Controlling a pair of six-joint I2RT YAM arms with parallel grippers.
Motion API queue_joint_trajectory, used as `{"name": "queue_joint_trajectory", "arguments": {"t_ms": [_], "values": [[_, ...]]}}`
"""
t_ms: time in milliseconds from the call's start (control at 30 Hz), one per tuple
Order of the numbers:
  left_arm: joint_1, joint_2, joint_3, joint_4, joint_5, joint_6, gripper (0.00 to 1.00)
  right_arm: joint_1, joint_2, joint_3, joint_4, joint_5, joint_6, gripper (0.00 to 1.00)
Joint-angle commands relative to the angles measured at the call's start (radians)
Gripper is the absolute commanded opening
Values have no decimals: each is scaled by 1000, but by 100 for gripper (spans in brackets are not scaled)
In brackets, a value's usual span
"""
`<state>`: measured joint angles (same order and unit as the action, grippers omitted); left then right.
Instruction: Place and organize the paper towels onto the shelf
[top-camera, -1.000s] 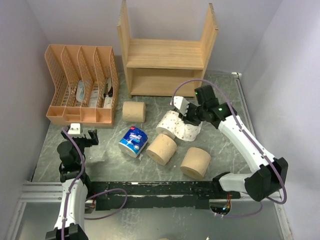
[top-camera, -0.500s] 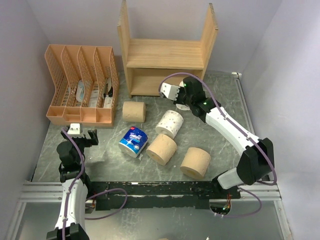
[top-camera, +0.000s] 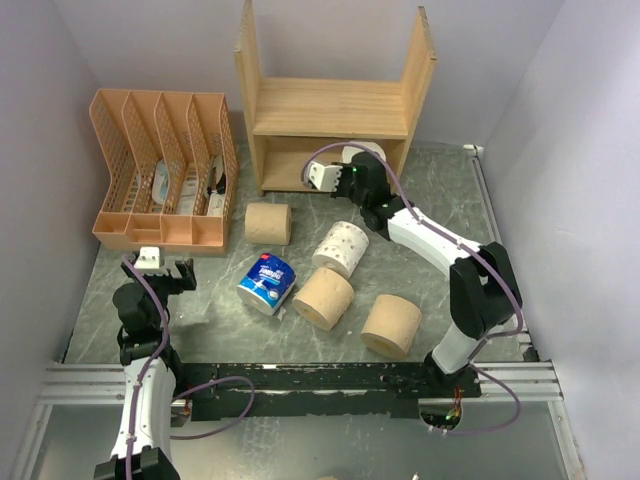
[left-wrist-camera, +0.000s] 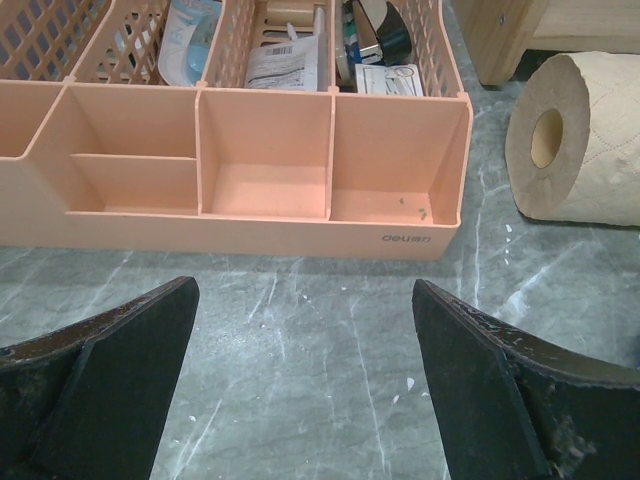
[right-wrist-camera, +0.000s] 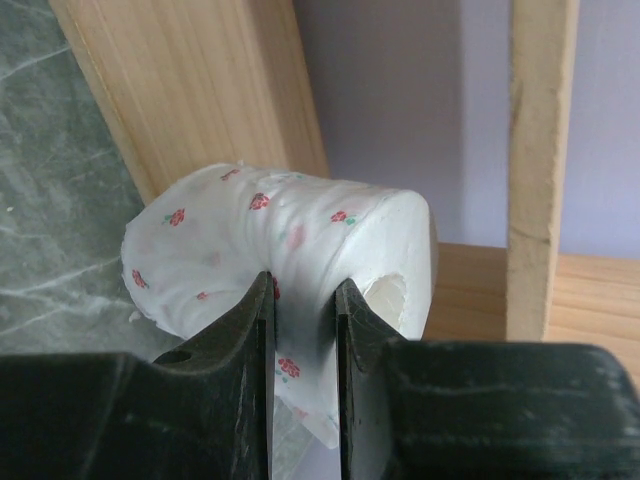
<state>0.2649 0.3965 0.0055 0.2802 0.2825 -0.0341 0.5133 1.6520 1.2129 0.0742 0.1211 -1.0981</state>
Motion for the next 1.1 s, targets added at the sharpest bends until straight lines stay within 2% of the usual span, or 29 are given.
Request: {"name": "queue_joint_trajectory", "arguments": {"t_ms": [0, 367, 633, 733, 800, 833, 900, 967, 1067], "values": [[14, -11, -69, 27, 29, 3, 100, -11, 40, -2, 179, 14, -54, 0], [25, -6, -69, 30, 44, 3, 100, -94, 157, 69, 232, 28, -54, 0], [26, -4, -70, 31, 43, 3, 100, -110, 200, 70, 345, 95, -80, 0], [28, -4, -69, 30, 44, 3, 100, -110, 163, 25, 400, 110, -63, 14], [27, -5, -69, 30, 45, 3, 100, -110, 115, -33, 444, 94, -47, 35], [27, -5, -70, 30, 44, 3, 100, -110, 88, -61, 450, 82, -42, 42], [27, -6, -69, 29, 44, 3, 100, -109, 43, -89, 412, 63, -24, 51], [27, -19, -72, 23, 45, 2, 100, -109, 13, -90, 362, 59, 8, 68], [26, -25, -73, 20, 45, 2, 100, -109, -22, -85, 300, 59, 41, 79]]}}
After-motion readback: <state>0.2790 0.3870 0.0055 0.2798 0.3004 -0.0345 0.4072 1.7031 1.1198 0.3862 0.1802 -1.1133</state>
